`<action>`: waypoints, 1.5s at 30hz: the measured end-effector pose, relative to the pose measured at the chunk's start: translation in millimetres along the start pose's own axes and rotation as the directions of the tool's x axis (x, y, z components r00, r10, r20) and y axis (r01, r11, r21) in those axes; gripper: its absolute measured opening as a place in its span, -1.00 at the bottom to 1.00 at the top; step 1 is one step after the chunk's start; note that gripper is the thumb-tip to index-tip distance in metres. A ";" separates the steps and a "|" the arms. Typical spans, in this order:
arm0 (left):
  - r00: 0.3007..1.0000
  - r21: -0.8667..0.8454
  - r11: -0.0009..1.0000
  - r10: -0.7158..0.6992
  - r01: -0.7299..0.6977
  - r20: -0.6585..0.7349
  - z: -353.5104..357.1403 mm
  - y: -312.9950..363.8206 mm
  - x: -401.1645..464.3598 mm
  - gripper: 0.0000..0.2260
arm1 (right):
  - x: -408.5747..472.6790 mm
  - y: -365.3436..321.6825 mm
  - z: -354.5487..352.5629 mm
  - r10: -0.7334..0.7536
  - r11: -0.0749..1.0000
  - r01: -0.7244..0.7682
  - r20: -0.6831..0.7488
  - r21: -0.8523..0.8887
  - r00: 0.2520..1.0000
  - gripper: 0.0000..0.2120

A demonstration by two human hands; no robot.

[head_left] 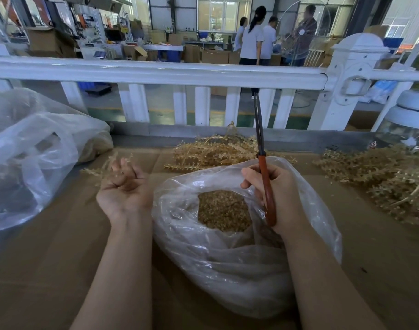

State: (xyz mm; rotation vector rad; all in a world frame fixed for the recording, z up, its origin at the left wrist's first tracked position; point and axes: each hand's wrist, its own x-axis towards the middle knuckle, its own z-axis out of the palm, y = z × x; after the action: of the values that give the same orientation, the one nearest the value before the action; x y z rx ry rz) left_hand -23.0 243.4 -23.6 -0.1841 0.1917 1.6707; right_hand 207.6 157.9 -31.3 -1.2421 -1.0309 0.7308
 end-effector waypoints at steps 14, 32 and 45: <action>0.983 0.538 0.823 -0.146 0.181 -0.108 -4.1 -13.2 4.7 -0.67 | 0.2 0.3 -0.1 -0.017 1.000 0.017 0.003 -0.014 1.000 -0.94; 0.902 0.678 -0.603 -0.200 -0.421 0.382 -24.2 -63.3 -7.5 -0.77 | 2.8 6.3 0.8 -0.006 0.997 0.006 -0.001 -0.075 1.000 -0.86; 0.857 0.866 -0.005 -0.146 -0.500 0.493 -16.2 -61.1 -16.5 -0.92 | 1.8 5.2 2.8 0.009 0.997 -0.009 0.005 -0.080 1.000 -0.85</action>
State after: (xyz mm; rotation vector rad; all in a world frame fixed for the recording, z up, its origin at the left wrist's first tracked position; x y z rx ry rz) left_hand 39.7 230.2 -36.7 1.4791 1.0739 1.3540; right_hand 206.1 161.7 -36.0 -1.3146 -1.0681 0.7058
